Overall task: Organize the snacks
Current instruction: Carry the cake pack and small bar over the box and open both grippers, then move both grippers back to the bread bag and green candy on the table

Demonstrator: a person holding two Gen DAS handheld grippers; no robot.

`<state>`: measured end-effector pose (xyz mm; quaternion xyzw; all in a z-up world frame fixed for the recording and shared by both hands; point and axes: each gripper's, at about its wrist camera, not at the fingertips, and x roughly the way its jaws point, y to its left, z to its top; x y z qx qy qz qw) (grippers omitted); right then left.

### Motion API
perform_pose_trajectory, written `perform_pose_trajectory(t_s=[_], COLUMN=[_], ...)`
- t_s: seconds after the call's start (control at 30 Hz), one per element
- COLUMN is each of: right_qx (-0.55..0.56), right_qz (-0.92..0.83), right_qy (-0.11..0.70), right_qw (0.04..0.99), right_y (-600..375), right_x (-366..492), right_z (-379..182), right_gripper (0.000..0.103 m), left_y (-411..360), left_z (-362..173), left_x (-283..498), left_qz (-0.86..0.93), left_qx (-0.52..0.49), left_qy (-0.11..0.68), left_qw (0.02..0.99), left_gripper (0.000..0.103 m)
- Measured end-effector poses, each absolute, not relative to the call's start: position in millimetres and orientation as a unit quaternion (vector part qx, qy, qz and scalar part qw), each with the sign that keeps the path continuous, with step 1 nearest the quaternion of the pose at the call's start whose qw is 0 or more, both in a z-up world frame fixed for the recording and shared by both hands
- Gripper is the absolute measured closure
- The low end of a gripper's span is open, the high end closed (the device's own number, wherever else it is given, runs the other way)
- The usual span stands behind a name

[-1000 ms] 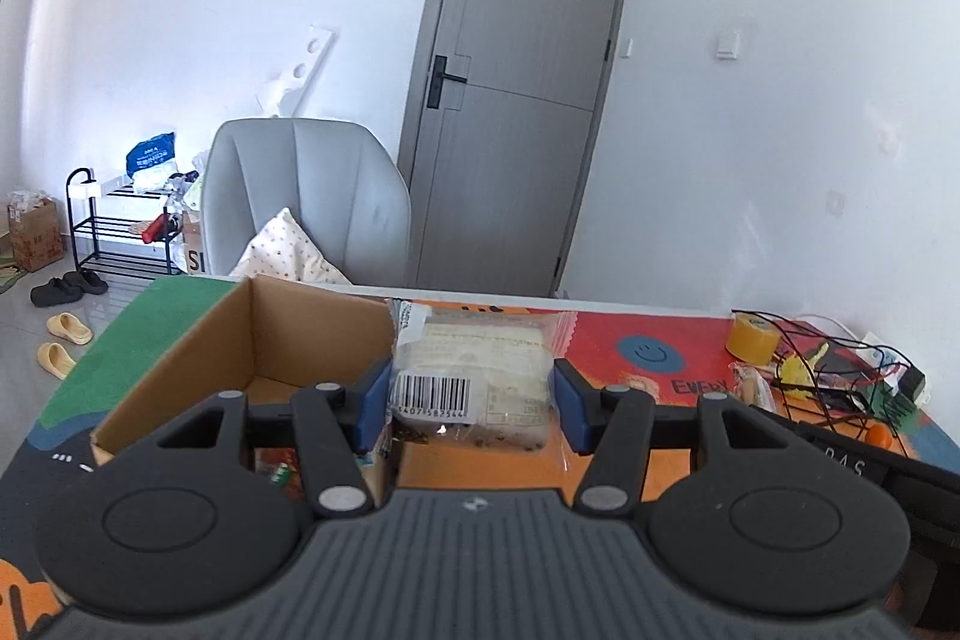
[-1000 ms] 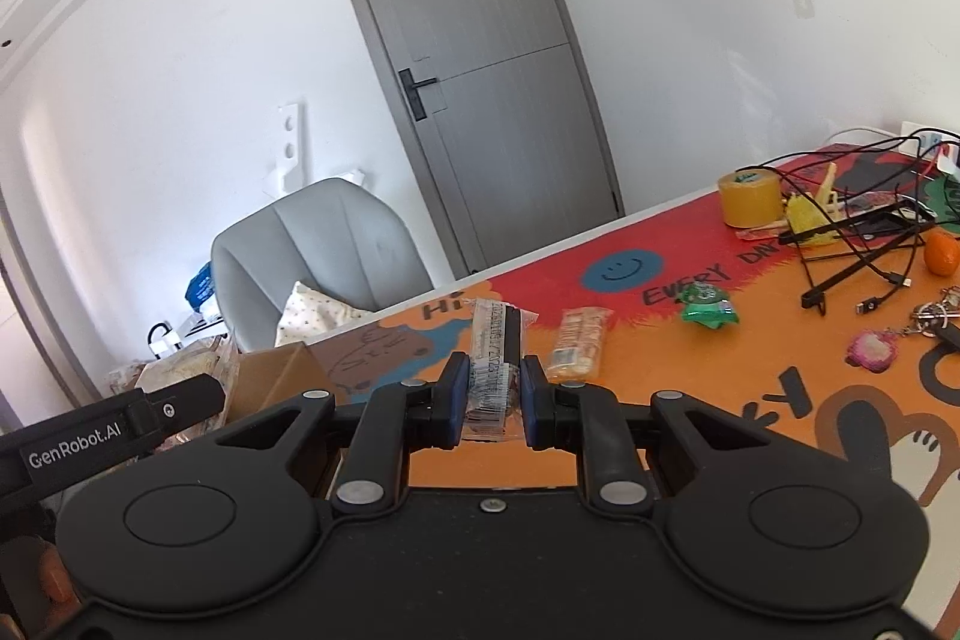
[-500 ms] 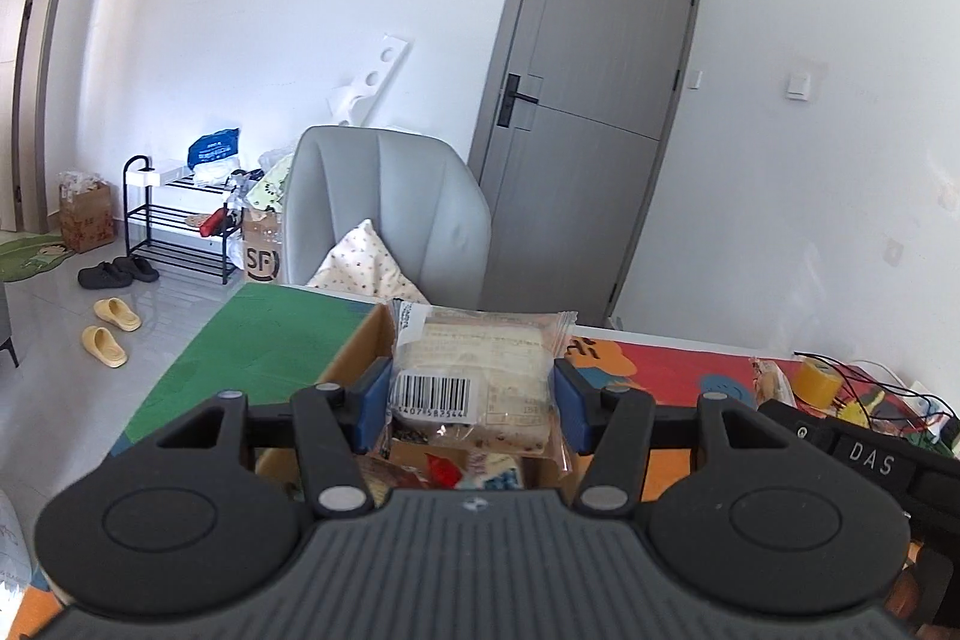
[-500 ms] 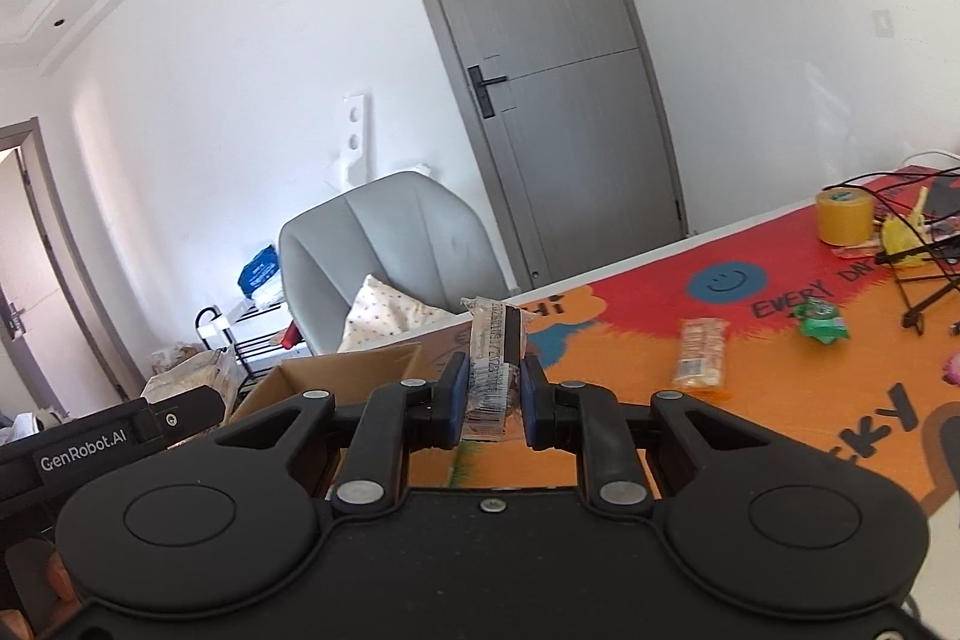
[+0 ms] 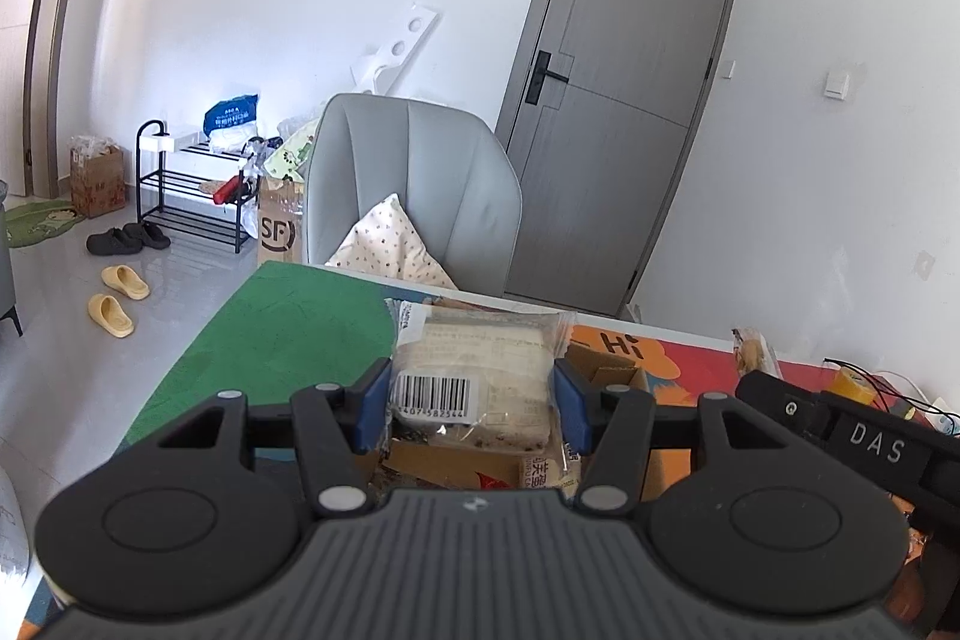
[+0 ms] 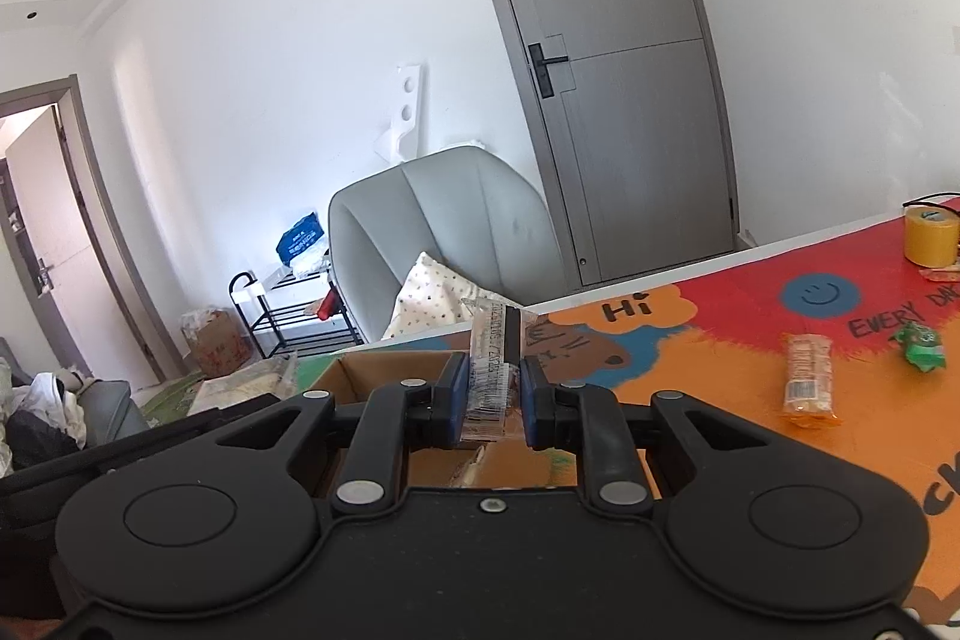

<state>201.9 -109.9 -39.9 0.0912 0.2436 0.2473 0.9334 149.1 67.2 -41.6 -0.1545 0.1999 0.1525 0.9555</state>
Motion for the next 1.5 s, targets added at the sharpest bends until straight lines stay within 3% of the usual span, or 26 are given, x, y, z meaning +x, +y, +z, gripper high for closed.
perform_pose_trajectory(t_s=[0.8,0.97,1.5], right_qx=[0.097,0.114,0.125], right_qz=[0.276,0.297,0.251], right_qy=[0.291,0.306,0.312], right_qw=[0.911,0.897,0.908], right_y=[-63.8,-56.4,-92.4], right_x=[231.7,234.1,221.8], right_z=[-55.2,-55.3,-58.1], right_gripper=[0.083,0.071,0.064], left_y=[110.0,117.1,94.0], left_z=[-41.5,-39.5,-38.9], left_x=[150.5,147.9,144.0], left_qz=[0.183,0.194,0.184], left_qx=[-0.173,-0.176,-0.149], left_qy=[0.204,0.204,0.211], left_qw=[0.946,0.943,0.948], left_gripper=[0.032,0.028,0.011])
